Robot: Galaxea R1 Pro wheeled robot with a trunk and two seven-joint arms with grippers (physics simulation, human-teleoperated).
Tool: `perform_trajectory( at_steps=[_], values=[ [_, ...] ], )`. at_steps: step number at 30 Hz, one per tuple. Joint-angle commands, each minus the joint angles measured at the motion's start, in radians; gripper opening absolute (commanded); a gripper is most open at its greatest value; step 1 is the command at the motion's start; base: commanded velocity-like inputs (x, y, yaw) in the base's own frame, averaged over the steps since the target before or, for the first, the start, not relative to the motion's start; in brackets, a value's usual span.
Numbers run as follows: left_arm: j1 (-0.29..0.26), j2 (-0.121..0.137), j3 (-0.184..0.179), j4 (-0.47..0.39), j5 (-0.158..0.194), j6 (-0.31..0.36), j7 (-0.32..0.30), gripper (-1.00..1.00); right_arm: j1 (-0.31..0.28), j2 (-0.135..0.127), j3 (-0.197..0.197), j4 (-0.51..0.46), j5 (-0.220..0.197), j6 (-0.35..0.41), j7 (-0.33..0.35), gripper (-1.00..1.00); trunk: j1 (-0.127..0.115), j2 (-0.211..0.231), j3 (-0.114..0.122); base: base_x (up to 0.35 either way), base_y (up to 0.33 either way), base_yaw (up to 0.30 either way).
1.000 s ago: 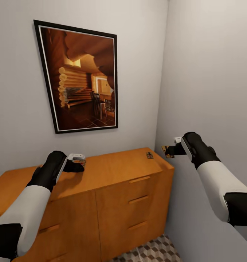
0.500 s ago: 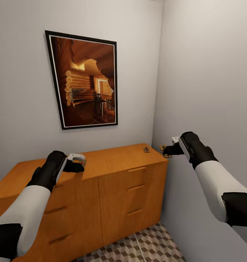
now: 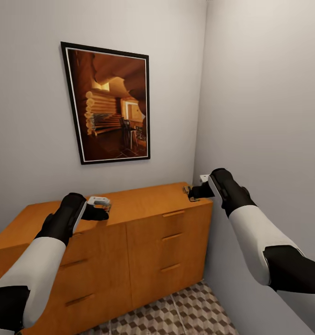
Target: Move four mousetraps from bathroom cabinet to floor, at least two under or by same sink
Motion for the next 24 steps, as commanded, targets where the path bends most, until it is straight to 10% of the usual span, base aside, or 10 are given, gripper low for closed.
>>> perform_trajectory(
  at_steps=[1, 24],
  values=[
    [-0.001, 0.0, 0.002, -0.001, -0.012, 0.003, -0.011, -1.0, -0.001, 0.003, 0.001, -0.001, 0.012, 0.003, 0.008, -1.0, 0.0, -0.001, -0.001, -0.27, 0.0, 0.0],
    [-0.001, 0.0, 0.004, 0.006, -0.013, -0.006, -0.009, -1.0, 0.006, 0.051, -0.001, 0.01, 0.007, 0.003, 0.002, -1.0, 0.0, -0.001, -0.001, -0.327, 0.0, 0.0]
  ],
)
